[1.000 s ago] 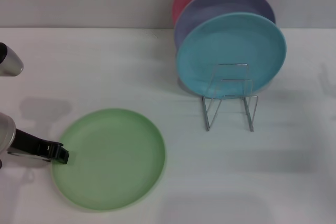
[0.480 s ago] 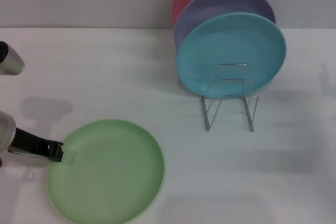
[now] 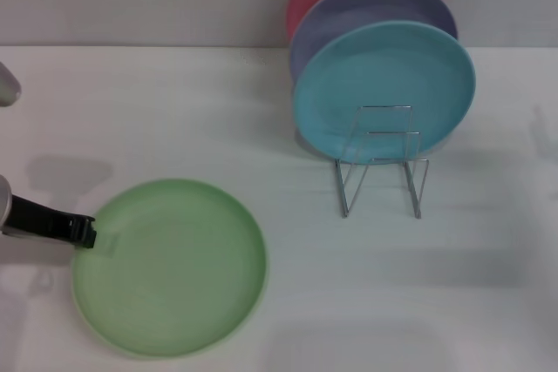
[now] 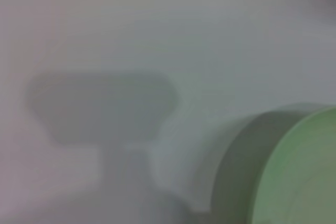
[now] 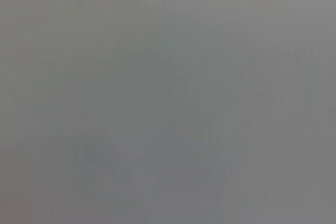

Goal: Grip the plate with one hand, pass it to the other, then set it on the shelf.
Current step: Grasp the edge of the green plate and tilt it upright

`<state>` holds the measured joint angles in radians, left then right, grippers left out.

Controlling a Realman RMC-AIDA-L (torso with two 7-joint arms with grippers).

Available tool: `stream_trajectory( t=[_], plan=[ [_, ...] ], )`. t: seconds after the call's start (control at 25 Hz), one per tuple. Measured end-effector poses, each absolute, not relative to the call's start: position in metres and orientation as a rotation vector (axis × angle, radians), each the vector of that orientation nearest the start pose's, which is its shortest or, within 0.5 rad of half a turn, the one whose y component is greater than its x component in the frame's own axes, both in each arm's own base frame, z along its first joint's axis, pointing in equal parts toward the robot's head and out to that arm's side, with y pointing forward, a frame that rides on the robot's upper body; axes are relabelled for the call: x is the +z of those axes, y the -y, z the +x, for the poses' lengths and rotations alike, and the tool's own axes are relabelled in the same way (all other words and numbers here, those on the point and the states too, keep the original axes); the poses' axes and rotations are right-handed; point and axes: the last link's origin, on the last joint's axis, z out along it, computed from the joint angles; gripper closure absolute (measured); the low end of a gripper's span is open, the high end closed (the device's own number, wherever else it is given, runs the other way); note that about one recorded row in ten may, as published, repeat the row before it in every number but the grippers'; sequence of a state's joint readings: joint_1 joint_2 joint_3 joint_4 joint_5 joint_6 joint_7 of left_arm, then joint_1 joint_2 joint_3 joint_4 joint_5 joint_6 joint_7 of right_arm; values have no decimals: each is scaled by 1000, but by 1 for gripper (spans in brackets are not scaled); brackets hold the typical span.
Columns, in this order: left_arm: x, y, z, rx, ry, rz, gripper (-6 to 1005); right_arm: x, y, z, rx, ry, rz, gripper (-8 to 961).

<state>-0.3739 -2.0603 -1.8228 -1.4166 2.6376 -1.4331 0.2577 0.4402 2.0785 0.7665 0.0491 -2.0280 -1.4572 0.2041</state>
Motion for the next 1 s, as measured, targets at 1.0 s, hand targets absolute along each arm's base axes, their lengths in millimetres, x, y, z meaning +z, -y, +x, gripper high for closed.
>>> stream_trajectory(
  t=[1.0],
  plan=[
    [74,-371,-273,-364,1118,-1949,964,40,-318,342,800,-446,-1330,321]
  ],
)
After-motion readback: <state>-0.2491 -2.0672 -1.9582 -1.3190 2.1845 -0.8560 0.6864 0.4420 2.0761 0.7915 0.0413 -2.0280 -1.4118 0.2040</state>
